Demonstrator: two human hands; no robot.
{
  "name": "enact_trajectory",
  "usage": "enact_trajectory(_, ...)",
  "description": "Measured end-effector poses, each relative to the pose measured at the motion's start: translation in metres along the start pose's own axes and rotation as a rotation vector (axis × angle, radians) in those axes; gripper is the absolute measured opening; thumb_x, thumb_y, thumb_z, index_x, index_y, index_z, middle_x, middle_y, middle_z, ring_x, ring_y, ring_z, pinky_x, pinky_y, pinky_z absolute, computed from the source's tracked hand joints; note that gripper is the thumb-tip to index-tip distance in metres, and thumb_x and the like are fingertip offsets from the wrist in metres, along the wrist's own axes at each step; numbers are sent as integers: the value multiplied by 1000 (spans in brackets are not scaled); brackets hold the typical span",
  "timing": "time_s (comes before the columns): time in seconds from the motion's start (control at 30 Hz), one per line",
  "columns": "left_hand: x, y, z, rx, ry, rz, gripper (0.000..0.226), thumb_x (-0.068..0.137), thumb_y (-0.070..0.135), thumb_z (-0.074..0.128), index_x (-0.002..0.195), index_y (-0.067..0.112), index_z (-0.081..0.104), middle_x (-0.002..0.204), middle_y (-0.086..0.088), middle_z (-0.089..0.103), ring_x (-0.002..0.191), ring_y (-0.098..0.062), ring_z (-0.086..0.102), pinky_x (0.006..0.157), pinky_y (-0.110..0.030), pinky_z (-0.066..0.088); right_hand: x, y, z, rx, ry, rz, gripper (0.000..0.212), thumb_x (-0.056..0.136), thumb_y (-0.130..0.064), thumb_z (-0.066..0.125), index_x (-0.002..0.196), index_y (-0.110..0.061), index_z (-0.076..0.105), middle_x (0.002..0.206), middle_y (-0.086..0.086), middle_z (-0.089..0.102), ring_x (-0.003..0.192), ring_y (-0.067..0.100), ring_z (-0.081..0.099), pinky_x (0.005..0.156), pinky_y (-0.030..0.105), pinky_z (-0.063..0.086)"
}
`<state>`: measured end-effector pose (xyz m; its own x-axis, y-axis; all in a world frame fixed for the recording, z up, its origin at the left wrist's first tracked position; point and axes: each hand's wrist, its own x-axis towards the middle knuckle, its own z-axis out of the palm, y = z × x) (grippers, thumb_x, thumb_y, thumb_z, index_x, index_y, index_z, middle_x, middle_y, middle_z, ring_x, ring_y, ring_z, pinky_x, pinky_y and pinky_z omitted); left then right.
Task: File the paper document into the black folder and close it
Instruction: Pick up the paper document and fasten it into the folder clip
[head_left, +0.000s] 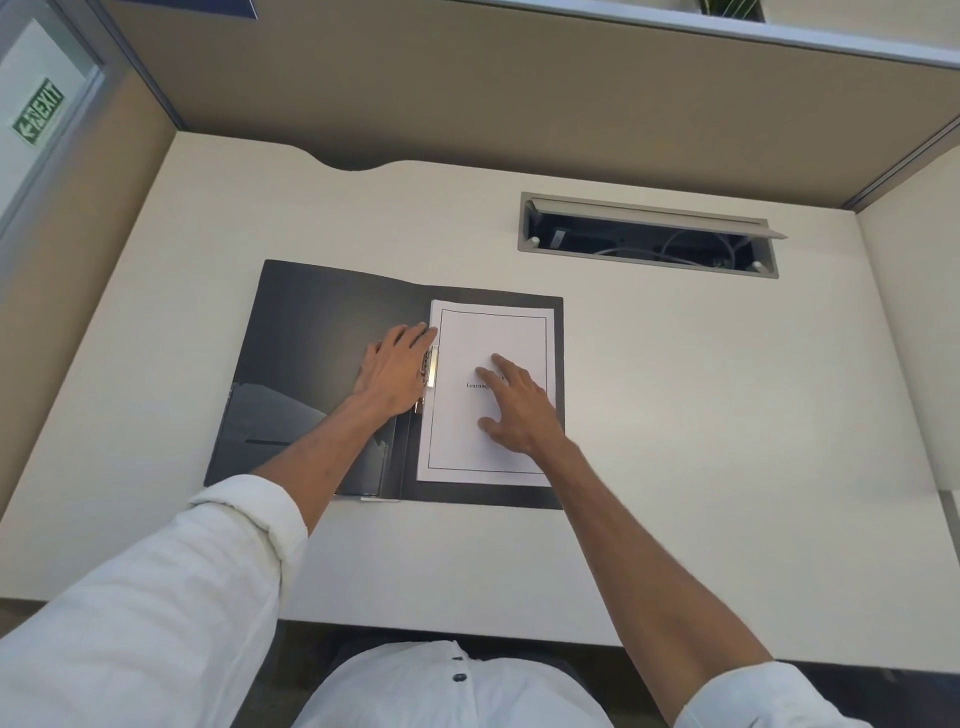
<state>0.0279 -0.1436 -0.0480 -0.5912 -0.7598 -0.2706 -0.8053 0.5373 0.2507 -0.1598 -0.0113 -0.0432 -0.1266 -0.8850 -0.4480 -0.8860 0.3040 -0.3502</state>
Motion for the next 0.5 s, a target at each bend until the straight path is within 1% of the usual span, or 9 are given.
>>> enact_trajectory(0.07, 1, 0, 0, -12, 14, 1, 75, 102, -2, 53, 172, 17, 34, 177, -2, 38, 164, -28, 33, 125, -54, 38, 0, 0, 1, 4, 0, 3, 82, 103, -38, 70, 173, -29, 28, 185, -3, 8, 172, 25, 17, 136, 50, 30)
enact_trajectory(0.13, 1, 1, -2, -42, 43, -8, 67, 103, -2, 54, 167, 16, 41, 167, -5, 50, 158, -30, 41, 120, -53, 43, 0, -1, 1, 7, 0, 6, 82, 103, -38, 70, 173, -30, 28, 185, -3, 8, 172, 25, 17, 137, 50, 30)
enact_trajectory(0.17, 0, 1, -3, -65, 65, -14, 61, 104, 0, 54, 163, 15, 45, 159, -7, 57, 152, -33, 47, 115, -54, 47, -1, -1, 1, 9, 0, 6, 81, 103, -38, 70, 173, -30, 28, 185, -3, 8, 172, 25, 17, 137, 50, 30)
enact_trajectory(0.23, -1, 2, -6, -130, 120, -26, 42, 109, 5, 54, 149, 15, 52, 138, -10, 69, 133, -36, 60, 103, -54, 56, -1, 0, 1, 12, 1, 1, 82, 103, -37, 70, 173, -29, 28, 185, -3, 8, 172, 25, 17, 137, 50, 30)
enact_trajectory(0.27, -2, 2, -7, -170, 152, -35, 32, 111, 8, 52, 142, 15, 55, 128, -10, 72, 123, -36, 64, 96, -54, 58, -2, 0, 1, 11, 1, -3, 82, 103, -37, 70, 173, -29, 28, 185, -3, 8, 172, 25, 17, 137, 49, 29)
enact_trajectory(0.33, -8, 2, -9, -224, 202, -47, 19, 114, 14, 50, 132, 17, 56, 116, -8, 72, 109, -32, 67, 88, -53, 61, -2, 0, 0, 9, 1, -5, 82, 104, -37, 69, 173, -28, 27, 185, -2, 7, 172, 25, 16, 137, 48, 28)
enact_trajectory(0.4, -16, 1, -9, -246, 223, -49, 14, 116, 19, 51, 127, 18, 57, 112, -6, 73, 103, -28, 68, 88, -52, 63, -3, 0, 0, 12, 0, -4, 82, 104, -37, 69, 173, -28, 27, 185, -2, 7, 172, 25, 16, 138, 48, 27)
enact_trajectory(0.5, -32, -1, -5, -294, 230, -29, 14, 116, 24, 53, 126, 18, 61, 113, -3, 75, 102, -25, 70, 92, -50, 63, -5, -1, 0, 12, 2, -8, 82, 104, -36, 69, 173, -27, 26, 185, -2, 6, 172, 25, 16, 138, 48, 26)
